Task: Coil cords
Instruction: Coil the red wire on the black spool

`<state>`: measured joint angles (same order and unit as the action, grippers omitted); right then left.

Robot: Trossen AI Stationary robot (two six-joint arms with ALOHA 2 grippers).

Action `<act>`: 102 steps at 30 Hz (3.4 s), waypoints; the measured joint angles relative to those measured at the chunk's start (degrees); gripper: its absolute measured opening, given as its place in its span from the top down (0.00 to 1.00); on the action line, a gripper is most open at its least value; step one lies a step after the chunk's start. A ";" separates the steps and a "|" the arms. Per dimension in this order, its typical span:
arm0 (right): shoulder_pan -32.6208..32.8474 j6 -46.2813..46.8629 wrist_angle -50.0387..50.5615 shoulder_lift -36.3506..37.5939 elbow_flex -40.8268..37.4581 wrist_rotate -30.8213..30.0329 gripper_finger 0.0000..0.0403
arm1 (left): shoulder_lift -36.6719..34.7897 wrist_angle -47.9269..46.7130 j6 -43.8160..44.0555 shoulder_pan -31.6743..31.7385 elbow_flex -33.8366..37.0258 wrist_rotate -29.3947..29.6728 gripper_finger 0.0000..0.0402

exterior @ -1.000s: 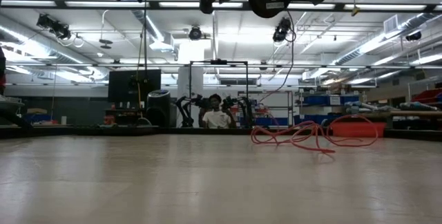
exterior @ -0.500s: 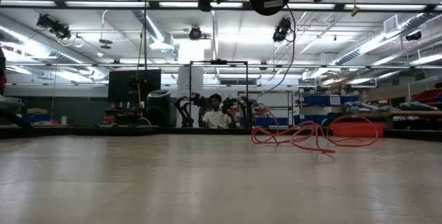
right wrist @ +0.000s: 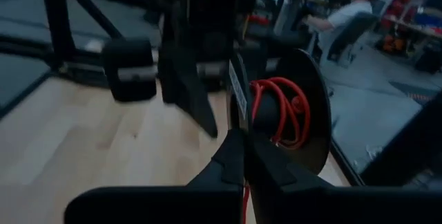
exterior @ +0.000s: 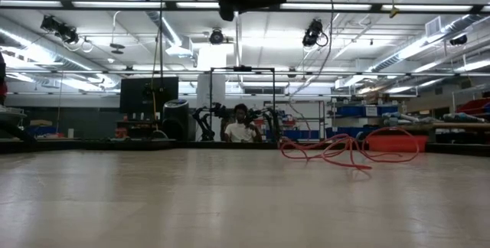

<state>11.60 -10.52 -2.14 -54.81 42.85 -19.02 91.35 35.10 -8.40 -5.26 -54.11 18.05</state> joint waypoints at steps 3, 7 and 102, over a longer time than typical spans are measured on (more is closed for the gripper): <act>-0.02 -2.05 -4.14 -0.33 0.02 0.51 1.00 | 0.00 0.19 1.67 0.07 0.00 -1.56 0.64; -0.54 -4.30 -10.01 -1.24 0.11 0.76 1.00 | 0.00 0.03 2.90 0.11 0.00 -2.64 0.64; -0.42 4.69 8.97 5.05 0.00 -2.08 1.00 | -6.10 -37.04 11.48 0.45 0.00 7.80 1.00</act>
<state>11.18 -5.83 6.83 -49.76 42.85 -21.10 85.25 -1.94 3.08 -4.81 -54.11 25.85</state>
